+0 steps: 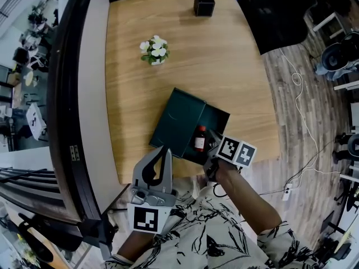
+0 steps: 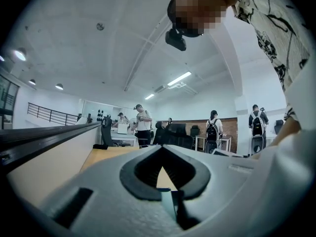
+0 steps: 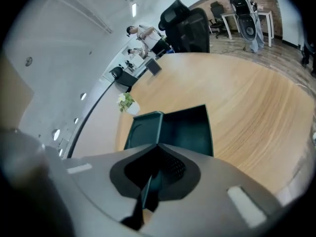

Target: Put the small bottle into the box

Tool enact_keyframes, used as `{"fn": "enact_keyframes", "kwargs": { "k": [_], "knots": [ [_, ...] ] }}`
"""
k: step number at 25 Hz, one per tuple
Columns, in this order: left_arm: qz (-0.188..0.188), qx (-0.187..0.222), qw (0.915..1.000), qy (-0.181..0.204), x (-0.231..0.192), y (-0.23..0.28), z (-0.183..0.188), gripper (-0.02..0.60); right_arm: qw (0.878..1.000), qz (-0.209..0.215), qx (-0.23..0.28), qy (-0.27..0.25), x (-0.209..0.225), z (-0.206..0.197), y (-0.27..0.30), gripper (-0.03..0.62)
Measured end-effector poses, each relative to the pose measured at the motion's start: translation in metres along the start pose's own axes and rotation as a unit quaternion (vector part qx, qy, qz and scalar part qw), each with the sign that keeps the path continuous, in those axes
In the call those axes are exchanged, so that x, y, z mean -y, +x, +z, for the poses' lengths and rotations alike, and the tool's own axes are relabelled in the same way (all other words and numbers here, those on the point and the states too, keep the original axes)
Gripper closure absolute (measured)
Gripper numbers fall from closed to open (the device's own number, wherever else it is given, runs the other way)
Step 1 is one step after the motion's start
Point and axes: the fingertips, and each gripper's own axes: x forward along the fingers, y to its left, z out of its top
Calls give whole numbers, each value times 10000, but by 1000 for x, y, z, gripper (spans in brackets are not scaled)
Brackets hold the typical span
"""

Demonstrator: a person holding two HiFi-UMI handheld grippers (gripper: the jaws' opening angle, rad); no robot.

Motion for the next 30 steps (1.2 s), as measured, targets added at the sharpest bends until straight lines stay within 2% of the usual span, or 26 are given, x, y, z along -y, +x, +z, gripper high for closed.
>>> {"fn": "enact_keyframes", "kwargs": {
  "k": [3,7,10,13,18,22,27,30],
  "knots": [
    [-20,134,9999,89,8,2,10,588,9978,512,351,-233,-20,23,-21,588],
    [22,281,9995,166,18,0,21,588,9882,1174,787,-591,-45,45,-54,589],
    [90,335,9992,184,24,-2,28,588,9772,1559,1081,-954,-61,56,-82,589],
    [165,419,9988,216,28,-5,37,588,9600,1917,1513,-1372,-77,72,-115,589],
    [225,599,9970,435,33,-13,52,588,9168,2217,2454,-2238,-98,105,-183,588],
    [338,649,9961,499,34,-16,62,588,8767,2044,3136,-3022,-104,129,-233,589],
    [668,736,9931,622,23,-26,75,588,8265,1928,3900,-3573,-107,145,-285,589],
    [851,858,9903,685,14,-34,84,588,8008,1725,4138,-3972,-104,146,-304,589]
  ]
}}
